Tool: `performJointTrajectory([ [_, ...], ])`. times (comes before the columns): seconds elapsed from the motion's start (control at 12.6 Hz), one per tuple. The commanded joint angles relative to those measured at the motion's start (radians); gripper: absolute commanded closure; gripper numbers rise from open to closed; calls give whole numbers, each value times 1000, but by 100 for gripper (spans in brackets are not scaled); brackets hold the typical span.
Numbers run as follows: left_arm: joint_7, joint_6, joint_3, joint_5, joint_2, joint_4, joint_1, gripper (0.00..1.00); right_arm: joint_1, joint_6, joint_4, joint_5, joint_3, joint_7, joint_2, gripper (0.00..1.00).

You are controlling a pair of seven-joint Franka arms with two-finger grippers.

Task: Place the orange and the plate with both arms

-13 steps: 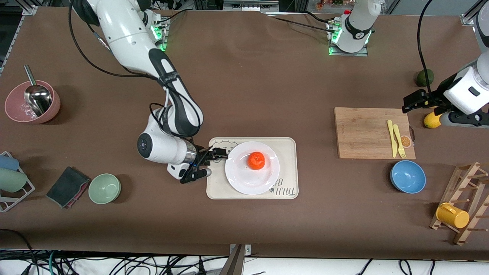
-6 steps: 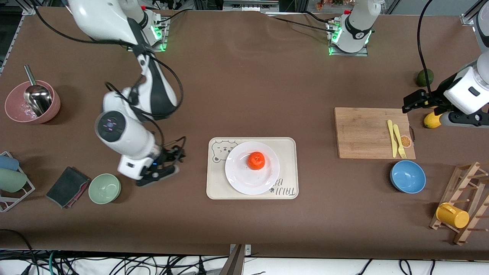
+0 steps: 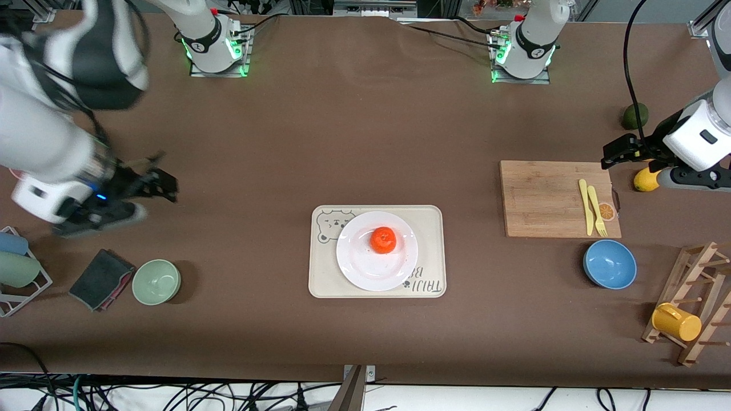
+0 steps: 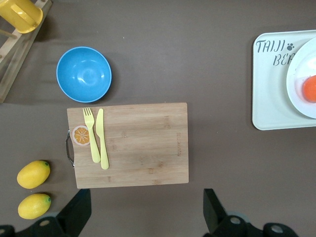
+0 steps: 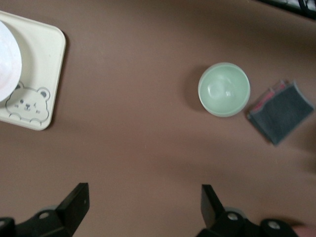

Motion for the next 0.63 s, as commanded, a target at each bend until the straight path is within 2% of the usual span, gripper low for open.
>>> performJointTrajectory([
  [0.0,16,8,5,-15,-11,-10,-1,0,-159,-63,-104,-26,140,36,-128,0],
  [0.08,16,8,5,-15,-11,-9,-1,0,-188,-47,-197,-35,154,105,-197,0],
  [0.24,16,8,5,-15,-11,-10,-2,0,-286,27,-351,-95,267,168,-310,0],
  [0.56,16,8,5,-15,-11,-10,-1,0,-299,61,-330,-98,280,170,-328,0],
])
